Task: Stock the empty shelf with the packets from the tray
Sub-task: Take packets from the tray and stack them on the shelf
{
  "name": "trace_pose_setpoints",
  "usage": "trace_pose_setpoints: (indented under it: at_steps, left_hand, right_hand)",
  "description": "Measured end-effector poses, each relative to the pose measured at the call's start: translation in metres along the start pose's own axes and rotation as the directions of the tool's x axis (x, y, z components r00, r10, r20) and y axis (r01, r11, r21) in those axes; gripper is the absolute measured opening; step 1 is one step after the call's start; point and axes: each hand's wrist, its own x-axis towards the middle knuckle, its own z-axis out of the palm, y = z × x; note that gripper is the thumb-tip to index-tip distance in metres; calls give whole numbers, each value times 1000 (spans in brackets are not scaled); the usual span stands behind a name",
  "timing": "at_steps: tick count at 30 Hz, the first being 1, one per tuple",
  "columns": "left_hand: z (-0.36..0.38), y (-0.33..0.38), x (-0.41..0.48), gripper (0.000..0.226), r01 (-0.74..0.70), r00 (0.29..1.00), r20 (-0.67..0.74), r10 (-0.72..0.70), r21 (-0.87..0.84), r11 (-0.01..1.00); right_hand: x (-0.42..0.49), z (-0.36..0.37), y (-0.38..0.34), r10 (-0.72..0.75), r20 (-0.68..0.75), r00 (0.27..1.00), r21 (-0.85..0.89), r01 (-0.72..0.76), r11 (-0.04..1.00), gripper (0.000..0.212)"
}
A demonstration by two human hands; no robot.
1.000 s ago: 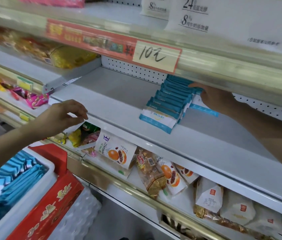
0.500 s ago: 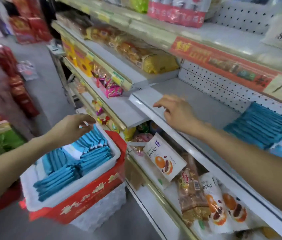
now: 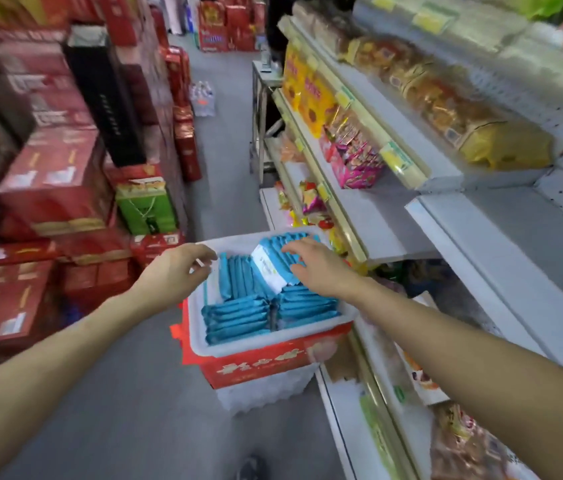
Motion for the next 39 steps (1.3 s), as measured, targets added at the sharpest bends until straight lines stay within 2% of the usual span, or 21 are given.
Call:
trace_pose_setpoints:
  at_steps: [3,8,12,14,19,24,29,32,36,39]
  left_hand:
    - [5,-8,-13,25,51,998,-34,-51,-27,998]
    - [19,-16,-27,24,59,997,-53,-64,-89,994]
    - [27,-24,-26,24,29,998,-45,-34,-103,994]
    - [28,-26,-23,24,21,999,-42,-25,-96,995]
    - [24,-22,-16,26,-10,999,-47,6,-85,996]
    - [21,-20,-15,25,-31,998,-48,27,-79,996]
    - [19,-24,-17,25,-62,998,-28,60,-65,996]
    - [21,-24,-10,27,-86,996,15,87,-51,995]
    - [33,-13,3,27,-177,980,86,179,-30,984]
    - [47,-4,17,31,-254,952,175,250,0,967]
  right_hand:
    - [20,24,-6,43,63,997,-3,-43,999,44]
    - [35,48,-13,83,-38,996,-134,-88,987,48]
    - [41,52,-25,128,-36,991,-289,-133,948,56]
    - [44,52,-32,149,-32,988,-314,-152,937,55]
    - [47,57,-40,127,92,988,-116,-116,987,46]
    - [48,60,-46,129,140,982,-109,-114,987,51]
    - [34,43,-47,189,48,981,-33,-187,982,53]
    - [8,21,-47,171,-44,984,15,-170,985,46]
    - [-39,-9,-42,166,-198,966,67,-155,986,35]
    - [-71,-27,-35,171,-241,955,84,-155,984,32]
